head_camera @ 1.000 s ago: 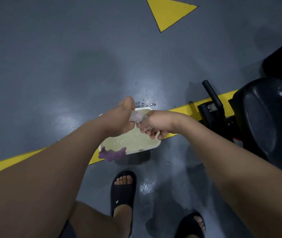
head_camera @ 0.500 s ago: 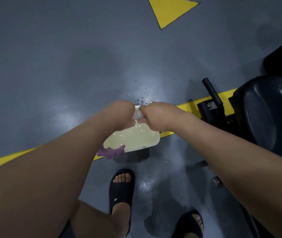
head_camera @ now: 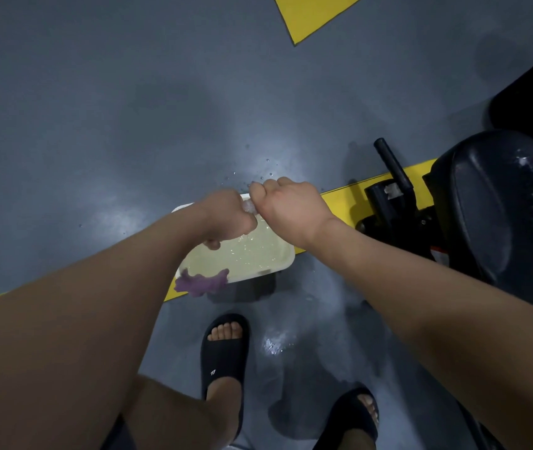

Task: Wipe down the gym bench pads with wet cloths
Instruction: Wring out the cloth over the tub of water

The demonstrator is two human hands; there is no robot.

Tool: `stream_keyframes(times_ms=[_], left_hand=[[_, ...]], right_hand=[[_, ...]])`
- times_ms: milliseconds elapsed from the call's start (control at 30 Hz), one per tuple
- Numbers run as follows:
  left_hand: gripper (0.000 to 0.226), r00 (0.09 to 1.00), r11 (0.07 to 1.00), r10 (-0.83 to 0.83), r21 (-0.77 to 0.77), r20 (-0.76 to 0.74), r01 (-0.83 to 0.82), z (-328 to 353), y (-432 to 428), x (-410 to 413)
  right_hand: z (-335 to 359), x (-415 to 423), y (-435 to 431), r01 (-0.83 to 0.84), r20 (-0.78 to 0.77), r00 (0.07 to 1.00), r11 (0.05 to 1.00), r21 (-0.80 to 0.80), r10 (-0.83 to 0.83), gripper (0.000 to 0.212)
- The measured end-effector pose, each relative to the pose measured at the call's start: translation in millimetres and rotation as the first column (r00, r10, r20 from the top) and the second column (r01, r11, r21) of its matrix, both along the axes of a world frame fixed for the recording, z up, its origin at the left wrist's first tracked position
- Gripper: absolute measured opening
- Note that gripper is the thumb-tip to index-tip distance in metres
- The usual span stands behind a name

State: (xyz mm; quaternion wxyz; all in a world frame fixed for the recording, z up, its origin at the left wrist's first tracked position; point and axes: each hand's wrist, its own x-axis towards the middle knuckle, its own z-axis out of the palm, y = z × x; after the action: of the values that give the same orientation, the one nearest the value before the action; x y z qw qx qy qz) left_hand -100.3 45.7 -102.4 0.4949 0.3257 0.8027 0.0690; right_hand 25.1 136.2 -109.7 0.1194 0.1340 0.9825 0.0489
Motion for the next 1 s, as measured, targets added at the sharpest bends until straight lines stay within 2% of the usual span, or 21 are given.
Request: stream_keyframes(times_ms=[67, 200, 267, 367, 433, 600, 667, 700, 767, 833, 933, 1000], left_hand=[[0.009, 0.993, 0.997, 0.074, 0.011, 0.087, -0.075, 0.2, -0.8, -0.4], [0.021, 0.940, 0.977, 0.210, -0.034, 0.271, -0.209, 0.8, -3.4, -2.5], [0.023, 0.910, 0.970, 0.243, -0.068, 0.335, -0.234, 2.2, -5.2, -3.7], [0.026, 0.876, 0.963, 0.270, -0.099, 0.400, -0.252, 5.4, -6.2, -4.6], [0.029, 0.854, 0.957, 0.291, -0.119, 0.431, -0.266, 9.7, -5.0, -5.1], [0.039, 0.771, 0.938, 0.341, -0.134, 0.538, -0.321, 21.9, -1.1, -14.2], [0.035, 0.814, 0.944, 0.318, -0.084, 0.486, -0.318, 21.3, -3.5, -13.1], [0.029, 0.882, 0.963, 0.261, -0.037, 0.392, -0.269, 19.6, -5.1, -11.3], [0.018, 0.992, 0.999, 0.037, -0.013, 0.121, -0.036, 16.4, -9.1, -9.6], [0.022, 0.990, 0.990, -0.132, -0.056, -0.045, 0.130, 15.2, -11.3, -11.3], [0.020, 0.975, 0.986, -0.169, -0.013, -0.145, 0.168, 27.2, -12.3, -10.9], [0.025, 0.968, 0.981, -0.184, 0.035, -0.173, 0.193, 39.3, -9.0, -4.3]], right_hand=[[-4.0, 1.2, -0.9, 0.007, -0.050, 0.999, 1.000, 0.010, -0.006, 0.025], [-7.5, 3.3, -4.1, 0.007, -0.133, 0.991, 0.999, -0.039, -0.013, 0.043], [-4.7, 3.5, -6.0, 0.007, -0.145, 0.989, 0.999, -0.042, -0.013, 0.039], [-6.7, 0.0, -5.3, 0.041, -0.094, 0.995, 0.998, -0.041, -0.045, 0.018], [-6.0, -1.6, -4.0, 0.057, -0.096, 0.994, 0.998, -0.033, -0.060, 0.025], [7.2, -10.4, 1.8, 0.110, -0.122, 0.986, 0.993, -0.043, -0.114, 0.023], [8.4, -14.5, 3.3, 0.101, -0.048, 0.993, 0.992, -0.076, -0.105, 0.022], [7.1, -15.1, 3.3, 0.104, 0.004, 0.994, 0.986, -0.132, -0.105, 0.020], [-0.4, -12.4, 4.1, 0.168, 0.063, 0.986, 0.935, -0.313, -0.156, 0.019], [-5.6, -4.3, 3.2, 0.247, 0.064, 0.966, 0.823, -0.512, -0.251, 0.037], [0.4, 7.2, 1.5, 0.362, 0.075, 0.894, 0.612, -0.703, -0.442, 0.059], [14.4, 14.8, 1.7, 0.398, 0.105, 0.836, 0.463, -0.792, -0.539, 0.062]])
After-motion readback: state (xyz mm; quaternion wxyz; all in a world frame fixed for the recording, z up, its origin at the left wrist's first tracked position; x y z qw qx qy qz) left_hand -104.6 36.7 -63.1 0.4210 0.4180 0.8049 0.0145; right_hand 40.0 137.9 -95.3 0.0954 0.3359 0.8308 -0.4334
